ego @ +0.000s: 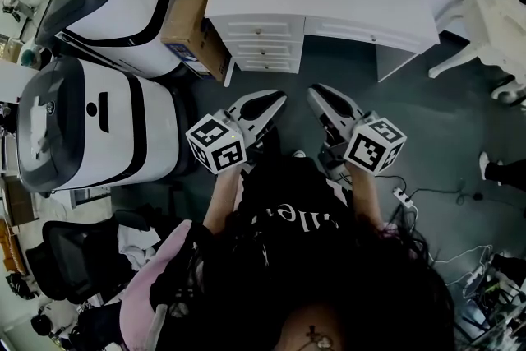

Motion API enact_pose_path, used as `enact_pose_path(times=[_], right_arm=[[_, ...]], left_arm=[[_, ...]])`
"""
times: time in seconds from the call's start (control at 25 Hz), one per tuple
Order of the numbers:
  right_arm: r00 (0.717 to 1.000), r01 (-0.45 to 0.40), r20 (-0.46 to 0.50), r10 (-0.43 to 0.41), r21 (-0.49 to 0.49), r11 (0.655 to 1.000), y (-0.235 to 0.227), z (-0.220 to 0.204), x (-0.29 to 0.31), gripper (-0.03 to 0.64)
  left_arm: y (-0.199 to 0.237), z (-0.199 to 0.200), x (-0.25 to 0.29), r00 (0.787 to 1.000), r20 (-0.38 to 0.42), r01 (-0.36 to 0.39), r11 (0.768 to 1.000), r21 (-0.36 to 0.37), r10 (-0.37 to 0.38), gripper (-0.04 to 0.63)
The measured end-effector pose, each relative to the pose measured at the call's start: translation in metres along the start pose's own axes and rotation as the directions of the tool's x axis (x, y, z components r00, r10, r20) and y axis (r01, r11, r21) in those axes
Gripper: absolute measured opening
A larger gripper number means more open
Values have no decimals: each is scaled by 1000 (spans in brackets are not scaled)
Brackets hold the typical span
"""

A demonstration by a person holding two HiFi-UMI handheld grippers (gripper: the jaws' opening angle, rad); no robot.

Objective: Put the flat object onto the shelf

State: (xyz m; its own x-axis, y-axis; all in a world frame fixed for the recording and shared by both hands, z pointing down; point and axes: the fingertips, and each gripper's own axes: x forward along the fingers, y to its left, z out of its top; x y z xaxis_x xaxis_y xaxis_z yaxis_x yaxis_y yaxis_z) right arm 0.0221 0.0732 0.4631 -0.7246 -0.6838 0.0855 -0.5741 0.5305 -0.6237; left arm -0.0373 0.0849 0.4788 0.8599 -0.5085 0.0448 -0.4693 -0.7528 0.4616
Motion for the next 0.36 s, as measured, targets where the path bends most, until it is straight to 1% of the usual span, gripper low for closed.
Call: enact_pose_path(times=[0.36], right_arm=[[1000, 22, 18, -22, 11, 1000, -7, -1, -5, 81]], left_arm=[[0, 0, 3, 1000, -5, 21, 1000, 0, -21, 37]])
